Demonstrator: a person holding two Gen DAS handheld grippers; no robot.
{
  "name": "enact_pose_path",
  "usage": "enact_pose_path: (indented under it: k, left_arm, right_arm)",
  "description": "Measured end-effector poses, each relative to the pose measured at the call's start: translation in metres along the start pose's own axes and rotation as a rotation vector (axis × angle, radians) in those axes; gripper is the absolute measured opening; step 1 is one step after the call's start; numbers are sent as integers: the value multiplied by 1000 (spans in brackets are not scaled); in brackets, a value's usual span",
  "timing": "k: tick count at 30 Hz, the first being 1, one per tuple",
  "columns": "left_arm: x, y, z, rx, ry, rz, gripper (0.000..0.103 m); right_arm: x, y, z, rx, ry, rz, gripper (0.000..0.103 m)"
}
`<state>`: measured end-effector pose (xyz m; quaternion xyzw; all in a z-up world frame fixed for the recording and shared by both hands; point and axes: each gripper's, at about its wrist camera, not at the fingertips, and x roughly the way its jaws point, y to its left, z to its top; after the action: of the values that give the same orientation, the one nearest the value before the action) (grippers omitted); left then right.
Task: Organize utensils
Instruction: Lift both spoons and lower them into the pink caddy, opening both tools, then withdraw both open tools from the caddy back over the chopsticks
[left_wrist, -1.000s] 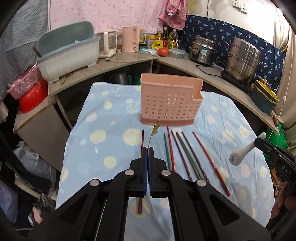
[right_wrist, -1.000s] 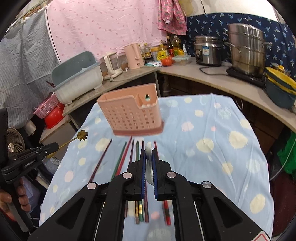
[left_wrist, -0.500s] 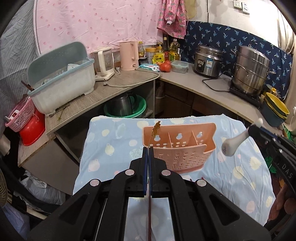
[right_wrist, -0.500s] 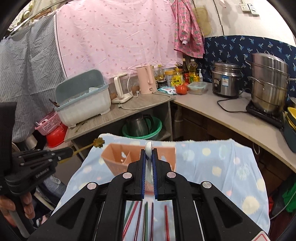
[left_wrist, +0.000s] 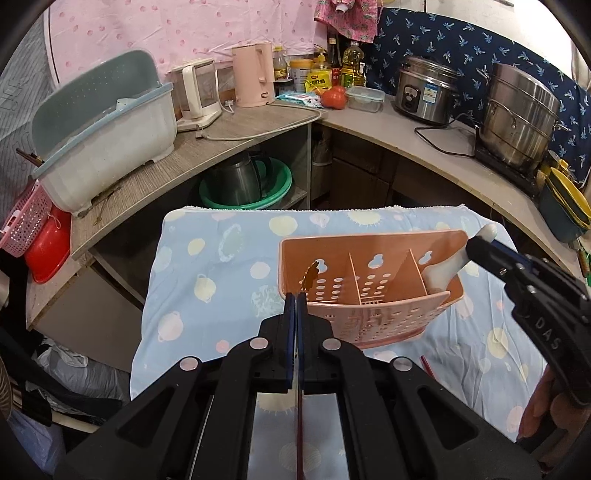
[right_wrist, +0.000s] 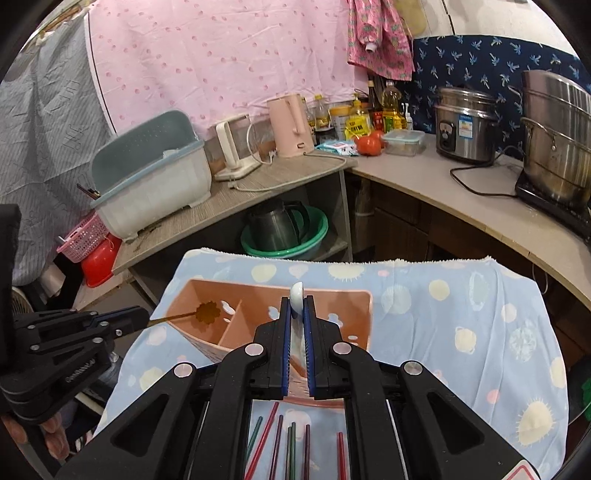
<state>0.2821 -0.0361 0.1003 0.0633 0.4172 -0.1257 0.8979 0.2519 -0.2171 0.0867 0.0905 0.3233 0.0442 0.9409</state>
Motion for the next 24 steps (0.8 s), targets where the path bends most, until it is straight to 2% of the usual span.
enact_pose_path:
  k: [2,6,7,8,9,10,17,24]
  left_arm:
    - [2,2,-1,-11,0,-5,1]
    - [3,7,-1,-37,-15,-13,9]
    - [2,7,-2,-39,-21,-2,21]
    - [1,7,-1,-42,-27,4,28]
    - [-1,7,-1,-48,-35,9,41]
    - [-3,8,-2,-56,-47,18,48]
    - [-20,9,-5,-62,-73,15,49]
    - [-36,12,-22,-85,-71,4,49]
  right_arm:
    - [5,-2,-3,5,11,-2,7]
    - [4,-4,-9,10,3,-13,10]
    - [2,-4,-9,10,-4,-18,16]
    - [0,-4,-9,13,-10,-19,21]
    - [-4,-5,-9,18,-22,-22,32]
    - [-8,-6,-10,20,-34,-27,38]
    - [-34,-4,-13,15,-65,-34,44]
    - [-59,1,-28,12,-72,-40,44]
